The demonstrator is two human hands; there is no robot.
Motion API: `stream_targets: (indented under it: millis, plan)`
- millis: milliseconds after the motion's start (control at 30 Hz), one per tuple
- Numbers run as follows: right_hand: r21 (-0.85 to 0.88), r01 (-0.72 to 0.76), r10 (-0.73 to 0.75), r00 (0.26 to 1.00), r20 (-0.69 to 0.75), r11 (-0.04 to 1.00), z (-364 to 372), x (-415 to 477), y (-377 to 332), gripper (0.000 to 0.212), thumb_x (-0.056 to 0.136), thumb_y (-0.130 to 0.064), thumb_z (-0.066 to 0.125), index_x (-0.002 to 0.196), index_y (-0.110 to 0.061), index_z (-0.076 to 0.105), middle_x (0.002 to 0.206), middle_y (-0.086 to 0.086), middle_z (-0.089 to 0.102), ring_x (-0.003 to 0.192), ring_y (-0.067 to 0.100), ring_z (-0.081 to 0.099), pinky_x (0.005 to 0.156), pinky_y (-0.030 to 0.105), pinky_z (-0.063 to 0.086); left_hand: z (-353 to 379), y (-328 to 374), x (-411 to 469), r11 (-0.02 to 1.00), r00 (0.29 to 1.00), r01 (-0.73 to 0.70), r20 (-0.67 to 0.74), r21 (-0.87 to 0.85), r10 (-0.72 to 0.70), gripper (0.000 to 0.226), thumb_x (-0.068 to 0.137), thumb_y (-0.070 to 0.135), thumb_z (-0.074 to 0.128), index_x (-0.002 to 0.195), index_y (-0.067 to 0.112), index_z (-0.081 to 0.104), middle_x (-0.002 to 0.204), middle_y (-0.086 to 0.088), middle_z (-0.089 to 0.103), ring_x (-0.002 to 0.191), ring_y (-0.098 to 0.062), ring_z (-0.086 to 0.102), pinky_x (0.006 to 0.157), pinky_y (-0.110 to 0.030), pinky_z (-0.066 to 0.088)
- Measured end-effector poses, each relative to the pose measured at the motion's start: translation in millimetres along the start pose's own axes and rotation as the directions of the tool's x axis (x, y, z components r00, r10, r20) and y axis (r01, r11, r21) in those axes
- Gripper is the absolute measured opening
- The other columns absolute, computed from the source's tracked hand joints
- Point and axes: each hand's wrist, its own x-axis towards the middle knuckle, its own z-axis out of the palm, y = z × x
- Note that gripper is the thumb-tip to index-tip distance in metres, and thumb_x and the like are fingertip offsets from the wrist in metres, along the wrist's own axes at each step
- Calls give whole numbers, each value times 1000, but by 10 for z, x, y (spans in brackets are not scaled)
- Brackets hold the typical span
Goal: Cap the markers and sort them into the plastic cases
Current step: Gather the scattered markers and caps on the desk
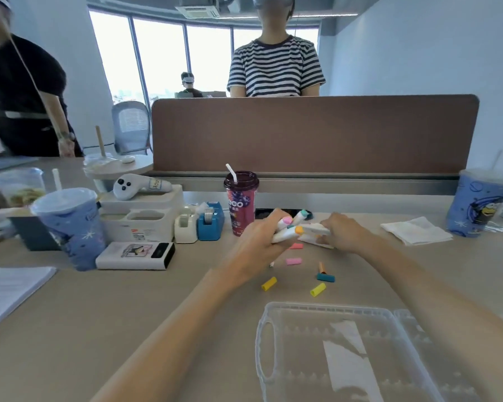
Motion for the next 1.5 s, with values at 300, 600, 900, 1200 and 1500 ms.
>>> stream_targets:
  millis: [300, 600, 900, 1200, 1500]
  plan:
    - [-69, -108, 119, 977, 176, 992, -33, 33, -107, 44, 88, -45, 62, 115, -10, 57, 108, 9, 62, 89, 21, 59, 70, 31, 49, -89, -75, -247, 996, 996, -82, -42, 35, 84, 25, 92, 26, 63, 95, 33, 39, 76, 12, 51, 63, -7, 45, 54, -33, 44]
    - [386, -250, 210, 967, 142, 888, -111, -301, -69, 32, 81, -38, 69, 90, -9, 58, 75, 6, 61, 59, 17, 58, 49, 27, 45, -34, -292, -61, 989, 991, 86, 89, 122, -97, 18, 94, 40, 55, 101, 27, 45, 90, 5, 61, 80, -15, 59, 71, -44, 54]
    - [932, -175, 206, 972, 112, 318, -324, -941, -138, 13, 79, -18, 60, 74, -10, 52, 60, 10, 52, 53, 21, 48, 53, 32, 31, 134, -185, 242, 957, 976, 44, 192, 285, -102, 26, 96, 37, 53, 112, 17, 47, 93, 2, 61, 76, -12, 55, 63, -26, 44]
    - [876, -270, 233, 954, 188, 399, -136, -966, -802, 18, 81, -20, 65, 73, -9, 53, 52, 6, 51, 36, 16, 39, 38, 21, 25, -308, -214, -184, 892, 922, 301, 135, 336, -362, 20, 94, 35, 57, 105, 21, 47, 99, -3, 63, 81, -14, 59, 73, -29, 49]
    - [544, -258, 276, 960, 50, 799, -45, -242, -1312, 22, 80, -20, 66, 84, -5, 51, 67, 7, 55, 58, 20, 54, 47, 26, 37, -965, -245, -843, 762, 764, 632, 49, 144, -643, 28, 92, 31, 55, 114, 16, 47, 91, -9, 63, 62, -18, 53, 48, -25, 44]
